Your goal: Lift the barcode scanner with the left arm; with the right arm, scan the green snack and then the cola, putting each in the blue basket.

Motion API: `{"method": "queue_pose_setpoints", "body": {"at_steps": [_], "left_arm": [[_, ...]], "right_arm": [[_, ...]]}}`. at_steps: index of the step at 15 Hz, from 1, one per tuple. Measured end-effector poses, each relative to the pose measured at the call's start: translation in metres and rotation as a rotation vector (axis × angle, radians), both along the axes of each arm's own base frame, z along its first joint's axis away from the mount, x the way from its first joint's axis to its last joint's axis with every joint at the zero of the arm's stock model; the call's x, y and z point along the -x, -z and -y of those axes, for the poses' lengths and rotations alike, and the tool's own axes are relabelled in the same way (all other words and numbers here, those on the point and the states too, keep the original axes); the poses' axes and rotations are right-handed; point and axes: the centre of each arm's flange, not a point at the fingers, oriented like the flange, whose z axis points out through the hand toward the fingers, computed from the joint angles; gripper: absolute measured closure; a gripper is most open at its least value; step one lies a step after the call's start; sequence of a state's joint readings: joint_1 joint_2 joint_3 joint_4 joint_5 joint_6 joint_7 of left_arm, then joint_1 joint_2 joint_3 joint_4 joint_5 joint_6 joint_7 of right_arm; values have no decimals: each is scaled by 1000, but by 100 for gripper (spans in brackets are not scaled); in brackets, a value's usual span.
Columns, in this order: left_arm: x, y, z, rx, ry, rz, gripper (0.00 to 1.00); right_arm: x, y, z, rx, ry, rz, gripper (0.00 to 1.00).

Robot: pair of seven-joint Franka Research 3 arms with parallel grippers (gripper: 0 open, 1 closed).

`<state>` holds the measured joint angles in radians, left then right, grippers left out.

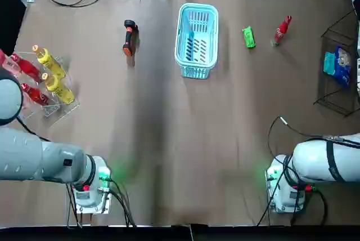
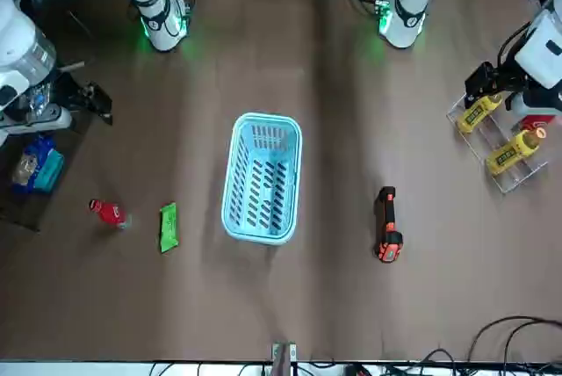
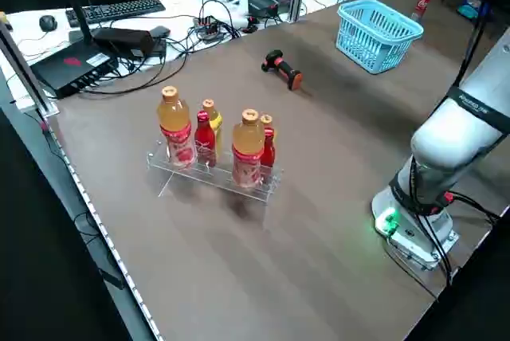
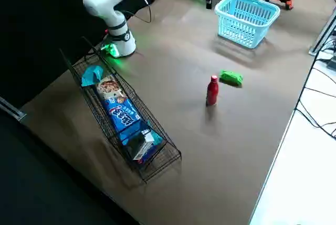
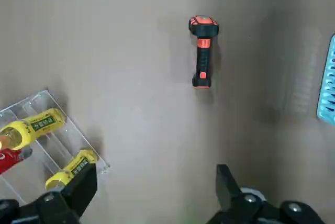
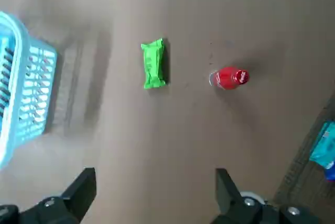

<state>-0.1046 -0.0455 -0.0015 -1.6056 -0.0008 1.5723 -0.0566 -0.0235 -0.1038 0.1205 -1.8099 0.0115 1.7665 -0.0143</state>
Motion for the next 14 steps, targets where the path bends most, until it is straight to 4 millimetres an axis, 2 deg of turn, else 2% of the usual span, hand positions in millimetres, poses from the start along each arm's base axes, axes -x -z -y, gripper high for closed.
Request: {"method": "queue_pose_setpoints", "body": {"at_steps": [3, 7, 9, 11, 12, 14], "left_arm": [[0, 0, 0, 0, 0, -1, 0], [-1, 3, 0, -1, 1, -6, 0], [-1, 17, 1, -4, 3, -35, 0], [-5, 58, 5, -9, 13, -81, 0], [-14, 118, 13, -11, 26, -99, 0], [-22, 179, 23, -12, 32, -105, 0]], "right_arm": [[7, -3, 7, 38, -85, -31, 0], [12, 0, 9, 59, -111, -69, 0], [7, 8, 9, 58, -112, -72, 0], [-12, 39, 9, 36, -111, -73, 0], [-39, 92, 7, -12, -102, -105, 1], [-65, 149, 5, -54, -91, -111, 5]]}}
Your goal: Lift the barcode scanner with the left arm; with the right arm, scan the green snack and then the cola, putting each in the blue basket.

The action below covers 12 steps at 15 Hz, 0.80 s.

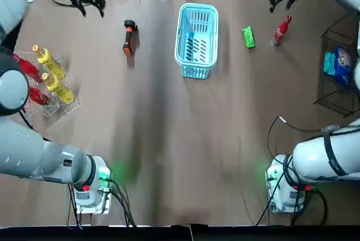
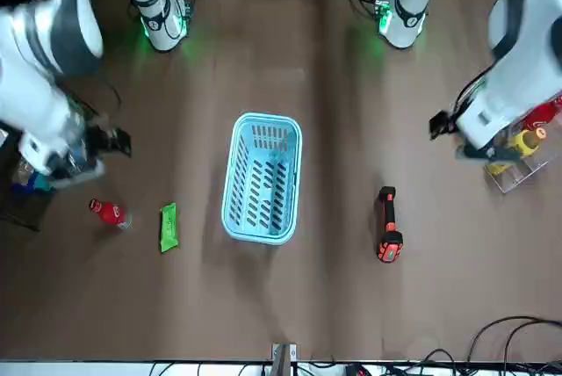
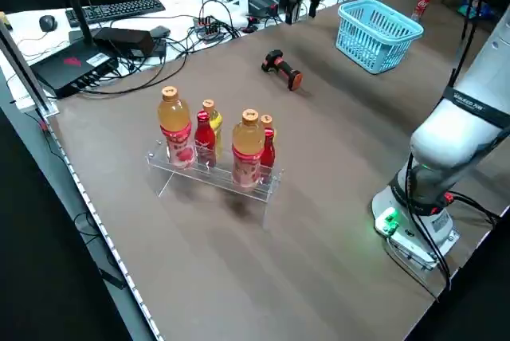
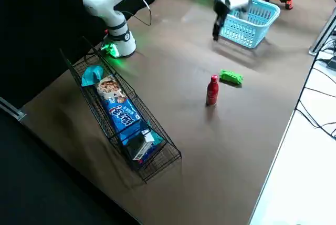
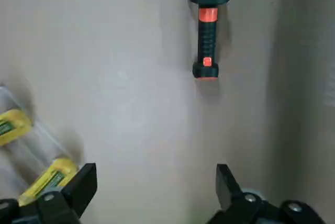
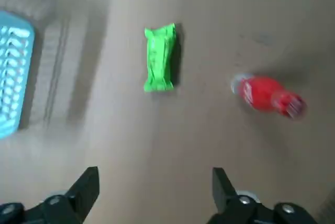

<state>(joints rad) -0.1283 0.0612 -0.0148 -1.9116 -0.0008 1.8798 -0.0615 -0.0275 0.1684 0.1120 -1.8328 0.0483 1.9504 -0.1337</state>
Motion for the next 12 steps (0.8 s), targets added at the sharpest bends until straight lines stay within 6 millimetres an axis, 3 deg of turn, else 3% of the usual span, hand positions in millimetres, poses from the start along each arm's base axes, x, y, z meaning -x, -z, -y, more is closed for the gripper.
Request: {"method": "queue_pose_setpoints", "body": {"at_steps": [3, 6, 8, 9, 10, 12], "left_arm": [[-11, 73, 16, 2, -11, 3, 0], [-23, 129, 36, 9, -40, 20, 0], [-31, 164, 42, 15, -63, 40, 0], [-35, 179, 45, 18, -95, 55, 0], [-39, 190, 47, 21, -129, 68, 0], [-49, 203, 53, 27, -167, 85, 0]], "right_arm": [[-28, 68, -3, -27, 12, 30, 7], [-45, 131, -3, -37, 24, 61, 33], [-49, 172, -3, -42, 32, 56, 37], [-49, 190, -3, -44, 35, 48, 47], [-49, 204, -4, -46, 38, 38, 52], [-48, 216, -6, -55, 43, 26, 52]]}}
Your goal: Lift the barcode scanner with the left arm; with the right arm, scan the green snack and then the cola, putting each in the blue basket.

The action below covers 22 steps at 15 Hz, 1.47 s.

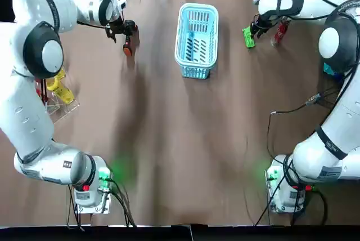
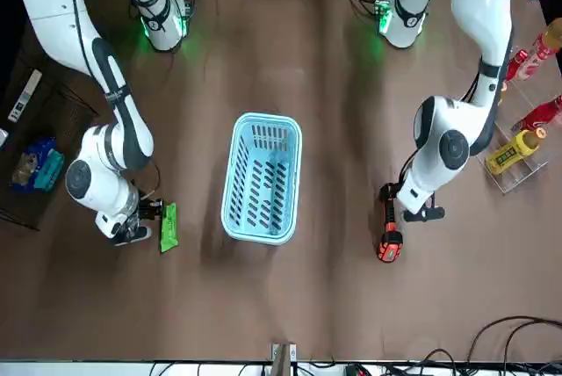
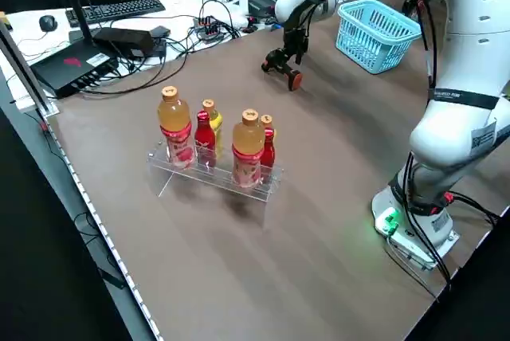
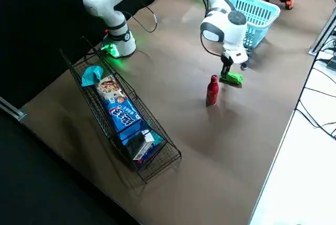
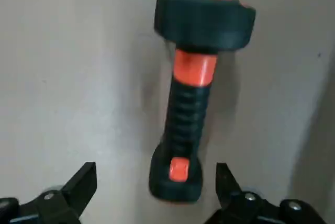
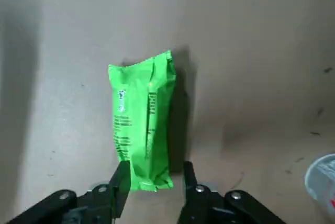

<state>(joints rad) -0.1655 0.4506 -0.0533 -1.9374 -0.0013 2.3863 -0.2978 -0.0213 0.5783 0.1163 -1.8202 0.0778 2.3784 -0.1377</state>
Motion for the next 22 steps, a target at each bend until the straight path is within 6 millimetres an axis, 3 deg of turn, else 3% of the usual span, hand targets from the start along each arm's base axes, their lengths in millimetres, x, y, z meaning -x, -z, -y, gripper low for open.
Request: {"method": "queue_pose_setpoints", "body": {"at_steps": [6, 10, 12, 13, 15, 16, 18, 22], "left_arm": [[-40, 13, 14, 11, -6, 39, 0], [-43, 33, 15, -28, 33, 28, 0], [-41, 43, 16, -31, 35, 15, 1], [-41, 45, 16, -31, 36, 14, 1], [-41, 46, 17, -32, 37, 13, 4], [-41, 46, 17, -32, 37, 13, 8], [-42, 45, 17, -31, 38, 15, 22], [-42, 45, 17, -31, 35, 16, 30]], "right_arm": [[-1, 10, -14, -43, 29, 11, 54], [0, 17, -13, -42, 32, 5, 57], [-1, 17, -10, -42, 36, 6, 63], [-1, 17, -9, -41, 37, 7, 70], [-3, 15, -8, -41, 38, 10, 86], [-3, 14, -8, -41, 38, 10, 89], [-4, 14, -8, -42, 38, 10, 91], [-2, 12, -9, -52, 39, -39, 91]]}}
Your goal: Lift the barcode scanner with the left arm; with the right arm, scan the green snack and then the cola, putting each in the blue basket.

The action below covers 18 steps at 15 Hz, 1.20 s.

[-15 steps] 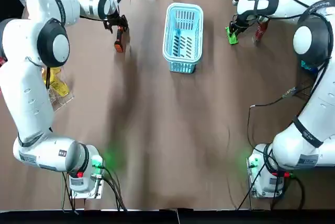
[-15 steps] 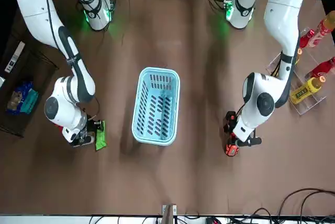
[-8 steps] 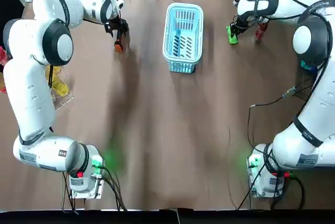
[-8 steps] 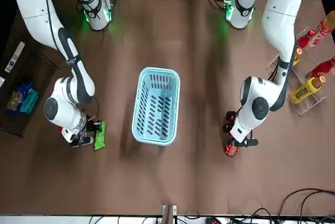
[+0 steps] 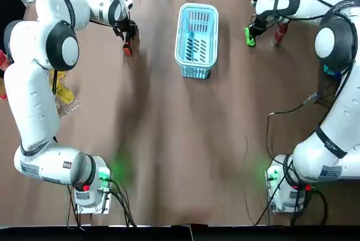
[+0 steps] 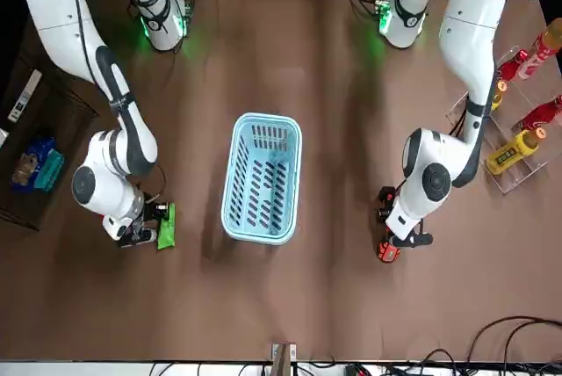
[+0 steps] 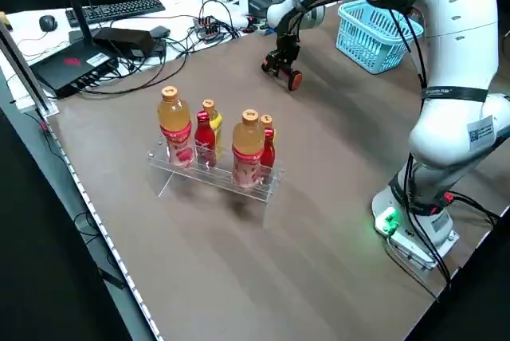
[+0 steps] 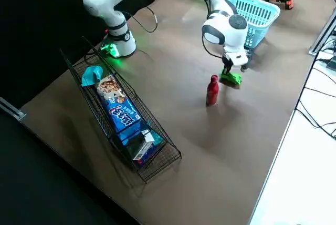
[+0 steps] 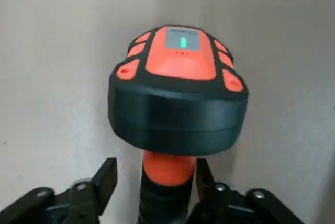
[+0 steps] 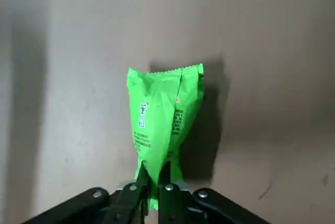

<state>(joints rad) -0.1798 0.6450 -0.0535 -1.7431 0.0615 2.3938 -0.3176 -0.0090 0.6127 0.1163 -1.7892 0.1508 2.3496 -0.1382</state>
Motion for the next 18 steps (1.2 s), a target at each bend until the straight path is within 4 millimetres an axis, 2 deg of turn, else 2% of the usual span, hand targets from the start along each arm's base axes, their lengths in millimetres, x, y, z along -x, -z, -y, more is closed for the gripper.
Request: {"method": "queue_pose_setpoints", "body": {"at_steps": [2, 4, 6, 8, 10, 12, 13, 14, 18], "left_arm": [[0, -1, 0, 1, -4, 2, 48], [-1, -1, 0, 0, -9, 3, 67], [-2, 0, -2, 0, -13, 2, 72], [-1, 0, -2, 0, -12, 2, 86], [-2, -2, 1, -1, -7, 6, 89], [-5, -9, 3, 2, -5, 19, 92], [-7, -17, 4, 4, -5, 31, 93], [-8, -41, 4, 2, -4, 35, 94], [-4, -112, 9, 3, 1, 55, 94]], "right_arm": [[-2, -15, -7, -72, 40, -70, 91], [-6, -48, -15, -167, 75, -125, 91], [-7, -92, -25, -268, 98, -154, 91], [-6, -133, -35, -371, 153, -162, 91], [-4, -160, -46, -431, 221, -168, 92], [-3, -178, -60, -475, 293, -187, 93], [-3, -186, -69, -492, 330, -201, 93], [-2, -200, -87, -508, 387, -228, 93], [5, -206, -123, -533, 512, -326, 93]]}}
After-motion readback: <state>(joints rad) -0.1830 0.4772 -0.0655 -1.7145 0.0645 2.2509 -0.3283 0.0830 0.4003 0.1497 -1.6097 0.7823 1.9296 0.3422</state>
